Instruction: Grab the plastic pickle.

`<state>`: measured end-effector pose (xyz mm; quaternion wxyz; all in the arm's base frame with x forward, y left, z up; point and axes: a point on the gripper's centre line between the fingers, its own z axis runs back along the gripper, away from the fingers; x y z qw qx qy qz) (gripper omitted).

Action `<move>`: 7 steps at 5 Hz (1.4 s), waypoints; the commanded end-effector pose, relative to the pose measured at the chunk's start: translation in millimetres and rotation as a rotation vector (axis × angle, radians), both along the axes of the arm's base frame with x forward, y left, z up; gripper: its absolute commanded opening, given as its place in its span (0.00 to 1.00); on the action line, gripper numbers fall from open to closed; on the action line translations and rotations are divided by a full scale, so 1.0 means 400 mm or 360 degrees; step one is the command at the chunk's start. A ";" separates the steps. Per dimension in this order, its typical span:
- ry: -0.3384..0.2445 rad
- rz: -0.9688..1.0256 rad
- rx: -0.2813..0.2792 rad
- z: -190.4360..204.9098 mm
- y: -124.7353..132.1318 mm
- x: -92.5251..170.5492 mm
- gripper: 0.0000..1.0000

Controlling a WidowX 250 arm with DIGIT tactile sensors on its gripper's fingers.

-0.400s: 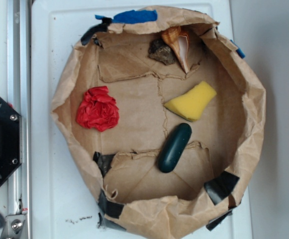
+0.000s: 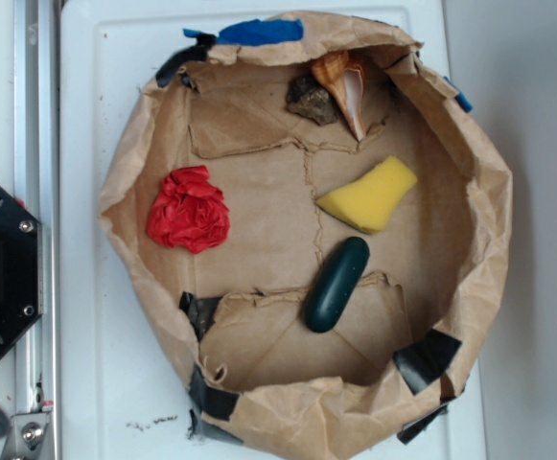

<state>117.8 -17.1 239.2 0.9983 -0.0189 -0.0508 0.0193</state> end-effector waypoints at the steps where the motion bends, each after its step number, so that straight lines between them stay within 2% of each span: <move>1: -0.0024 0.0228 -0.0074 0.006 -0.021 0.192 1.00; 2: -0.0153 0.0562 -0.0080 -0.041 0.001 0.243 1.00; 3: -0.0195 0.0963 -0.0203 -0.084 0.012 0.248 1.00; 7: -0.0195 0.0963 -0.0204 -0.084 0.012 0.248 1.00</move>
